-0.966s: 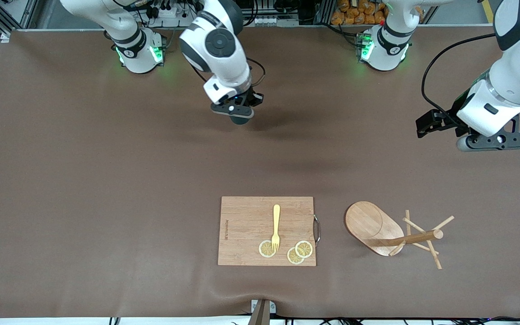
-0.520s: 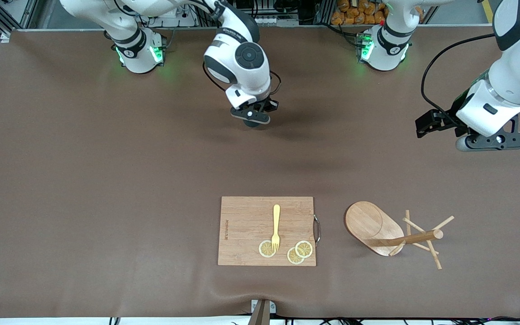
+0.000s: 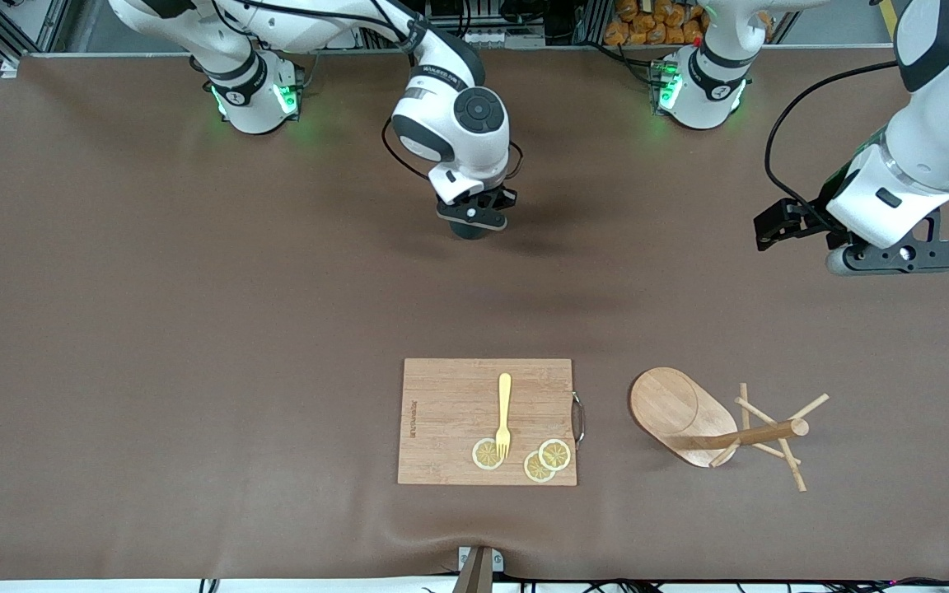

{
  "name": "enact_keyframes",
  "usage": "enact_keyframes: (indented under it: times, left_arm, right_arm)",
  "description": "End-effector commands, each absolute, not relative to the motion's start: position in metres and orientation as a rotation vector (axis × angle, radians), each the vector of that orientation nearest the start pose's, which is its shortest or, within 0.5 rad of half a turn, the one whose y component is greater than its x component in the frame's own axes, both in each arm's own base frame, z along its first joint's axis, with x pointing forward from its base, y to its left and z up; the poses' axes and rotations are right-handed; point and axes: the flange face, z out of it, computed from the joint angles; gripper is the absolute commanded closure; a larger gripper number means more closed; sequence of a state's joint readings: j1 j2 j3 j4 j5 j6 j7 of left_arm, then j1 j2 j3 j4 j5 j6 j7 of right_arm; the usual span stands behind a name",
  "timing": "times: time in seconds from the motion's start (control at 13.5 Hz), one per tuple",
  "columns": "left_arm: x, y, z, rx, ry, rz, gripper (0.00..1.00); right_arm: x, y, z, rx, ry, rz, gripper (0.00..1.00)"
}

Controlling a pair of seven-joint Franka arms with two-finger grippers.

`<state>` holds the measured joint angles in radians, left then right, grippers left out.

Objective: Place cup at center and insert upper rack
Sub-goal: 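Carry the mug toward the table middle while the left gripper approaches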

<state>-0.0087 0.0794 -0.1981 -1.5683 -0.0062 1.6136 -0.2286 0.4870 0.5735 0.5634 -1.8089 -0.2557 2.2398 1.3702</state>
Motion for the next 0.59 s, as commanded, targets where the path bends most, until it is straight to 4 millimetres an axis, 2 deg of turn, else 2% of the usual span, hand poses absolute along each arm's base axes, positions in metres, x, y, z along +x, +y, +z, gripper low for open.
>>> enact_keyframes:
  times: [0.0, 0.22, 0.3, 0.45, 0.52]
  left_arm:
    - [0.565, -0.127, 0.592, -3.138, -0.031, 0.026, 0.0]
    - [0.562, -0.145, 0.594, -3.139, -0.084, 0.019, 0.0]
    - [0.561, -0.148, 0.594, -3.139, -0.108, 0.019, 0.0]
    - [0.557, -0.164, 0.593, -3.14, -0.132, 0.016, 0.0]
    - [0.554, -0.174, 0.594, -3.14, -0.168, 0.011, 0.0]
  right_arm:
    - [0.346, 0.552, 0.261, -3.134, 0.314, 0.13, 1.0]
    - [0.345, 0.553, 0.254, -3.13, 0.314, 0.142, 1.0]
    - [0.346, 0.553, 0.253, -3.129, 0.321, 0.144, 0.8]
    - [0.346, 0.553, 0.252, -3.128, 0.327, 0.145, 0.47]
    - [0.346, 0.553, 0.252, -3.126, 0.331, 0.146, 0.37]
